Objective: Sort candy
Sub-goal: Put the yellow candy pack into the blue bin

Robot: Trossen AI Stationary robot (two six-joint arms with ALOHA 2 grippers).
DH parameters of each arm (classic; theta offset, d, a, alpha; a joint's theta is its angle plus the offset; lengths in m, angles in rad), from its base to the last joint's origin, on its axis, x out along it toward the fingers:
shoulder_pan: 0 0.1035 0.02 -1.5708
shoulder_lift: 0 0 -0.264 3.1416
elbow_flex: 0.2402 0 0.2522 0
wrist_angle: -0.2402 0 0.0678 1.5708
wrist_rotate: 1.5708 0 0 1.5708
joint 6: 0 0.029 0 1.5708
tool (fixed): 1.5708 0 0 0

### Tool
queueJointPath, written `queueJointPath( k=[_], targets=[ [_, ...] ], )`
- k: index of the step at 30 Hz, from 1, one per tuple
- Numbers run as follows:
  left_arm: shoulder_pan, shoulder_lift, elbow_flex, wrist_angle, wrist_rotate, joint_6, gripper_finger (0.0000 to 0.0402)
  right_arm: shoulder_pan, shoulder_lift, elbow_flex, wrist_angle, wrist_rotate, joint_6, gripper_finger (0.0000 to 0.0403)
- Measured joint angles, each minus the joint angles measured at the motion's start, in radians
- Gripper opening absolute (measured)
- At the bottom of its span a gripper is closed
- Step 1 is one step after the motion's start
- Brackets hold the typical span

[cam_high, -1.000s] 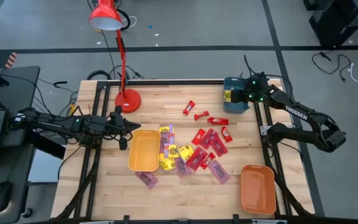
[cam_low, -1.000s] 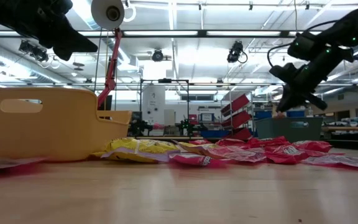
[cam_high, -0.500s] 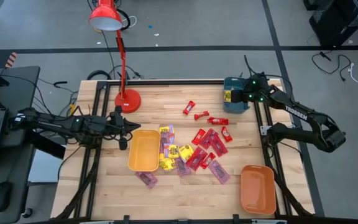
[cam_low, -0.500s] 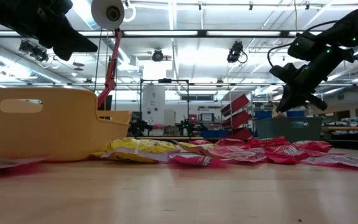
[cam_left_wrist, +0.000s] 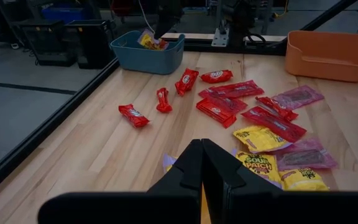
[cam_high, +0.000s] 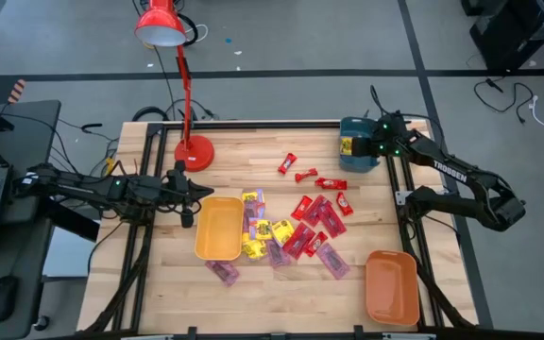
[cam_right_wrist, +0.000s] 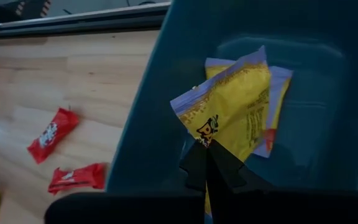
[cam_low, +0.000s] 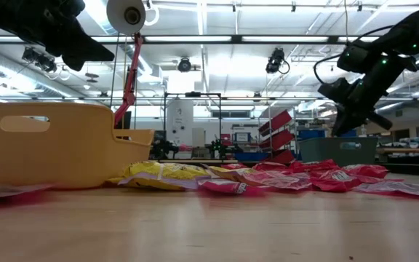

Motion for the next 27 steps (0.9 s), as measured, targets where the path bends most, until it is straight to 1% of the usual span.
queueJointPath(
  k=[5,10,15,19,24,27],
  targets=[
    [0.0,0.0,0.0,0.0,0.0,0.0,0.0008,0.0,0.0,0.0,0.002,0.023,-0.003,0.0],
    [0.0,0.0,0.0,0.0,0.0,0.0,0.0008,0.0,0.0,0.0,0.068,-0.056,0.01,0.0],
    [0.0,0.0,0.0,0.0,0.0,0.0,0.0008,0.0,0.02,0.0,0.076,-0.082,0.015,0.0],
    [0.0,0.0,0.0,0.0,0.0,0.0,0.0008,0.0,0.042,0.0,0.075,-0.08,0.008,0.0],
    [0.0,0.0,0.0,-0.007,0.0,0.0,0.0008,0.0,0.051,0.0,0.076,-0.043,-0.002,0.0],
    [0.0,0.0,0.0,-0.006,0.0,0.0,0.0008,0.002,0.051,0.0,0.091,-0.065,0.001,0.0]
  ],
)
